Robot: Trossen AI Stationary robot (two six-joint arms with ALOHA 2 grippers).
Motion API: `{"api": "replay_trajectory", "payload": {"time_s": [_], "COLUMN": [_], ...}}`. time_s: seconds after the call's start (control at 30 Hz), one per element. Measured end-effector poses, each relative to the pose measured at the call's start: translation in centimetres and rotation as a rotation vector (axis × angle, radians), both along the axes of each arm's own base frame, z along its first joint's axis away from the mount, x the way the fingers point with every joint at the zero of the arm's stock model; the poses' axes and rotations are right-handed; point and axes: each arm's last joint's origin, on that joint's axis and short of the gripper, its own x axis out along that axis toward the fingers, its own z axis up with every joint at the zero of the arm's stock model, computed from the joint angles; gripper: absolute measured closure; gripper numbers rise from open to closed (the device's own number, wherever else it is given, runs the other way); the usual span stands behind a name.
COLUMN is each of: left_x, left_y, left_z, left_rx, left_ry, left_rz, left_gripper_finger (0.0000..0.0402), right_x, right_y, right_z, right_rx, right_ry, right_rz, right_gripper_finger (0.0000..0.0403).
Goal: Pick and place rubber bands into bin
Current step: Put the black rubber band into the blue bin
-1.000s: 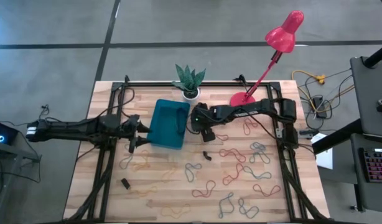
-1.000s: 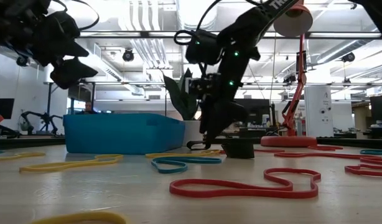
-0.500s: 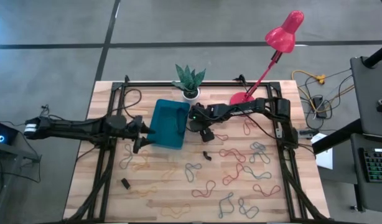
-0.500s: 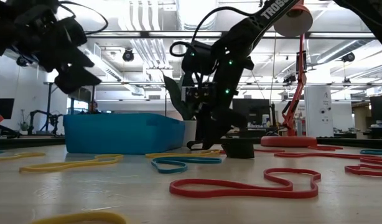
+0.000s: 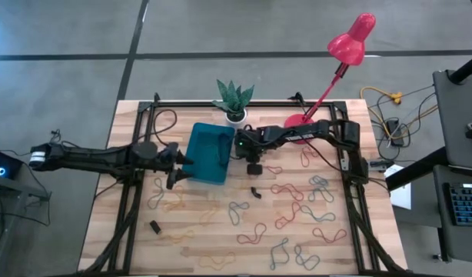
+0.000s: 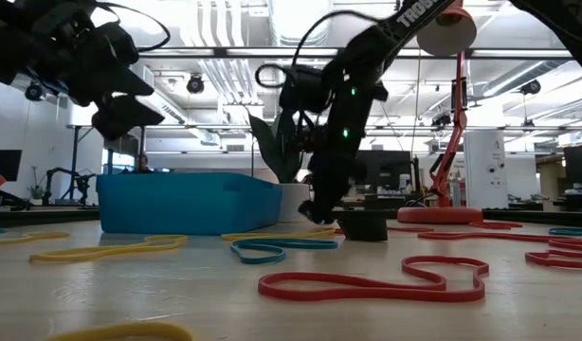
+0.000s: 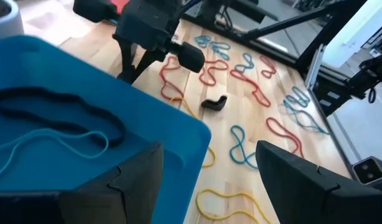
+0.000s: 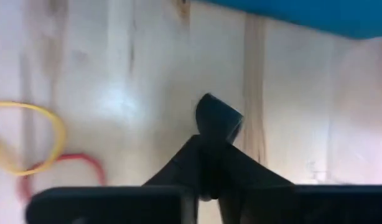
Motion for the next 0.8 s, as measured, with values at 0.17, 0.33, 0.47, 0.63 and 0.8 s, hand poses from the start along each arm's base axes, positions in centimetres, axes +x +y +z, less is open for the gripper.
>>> {"api": "replay_trajectory", "payload": {"time_s": [0.17,0.33,0.47,0.63,0.8], "left_x": [-0.2,-0.6,-0.9,-1.2,-1.5], "left_y": [0.0,0.0,0.0,0.0,-0.1], "left_z": [0.5,1.2,1.7,1.9,2.1], "left_rx": [0.002,0.004,0.013,0.015,0.016], "left_ry": [-0.044,-0.09,-0.126,-0.148,-0.166], "left_rz": [-0.001,-0.001,-0.003,-0.002,-0.001], "left_gripper_finger": [0.0162,0.0162,0.0162,0.0162,0.0162], "right_x": [0.8,2.8,5.5,9.2,10.9], "right_y": [1.1,1.8,1.1,-1.0,-1.6], "right_z": [5.0,12.8,15.4,13.0,11.3], "right_rx": [0.077,0.11,0.177,0.257,0.259], "right_ry": [-0.105,-0.437,-0.676,-0.652,-0.473], "right_rz": [-0.071,-0.115,-0.133,-0.252,-0.282], "right_gripper_finger": [0.0393,0.0394,0.0394,0.0364,0.0291]}}
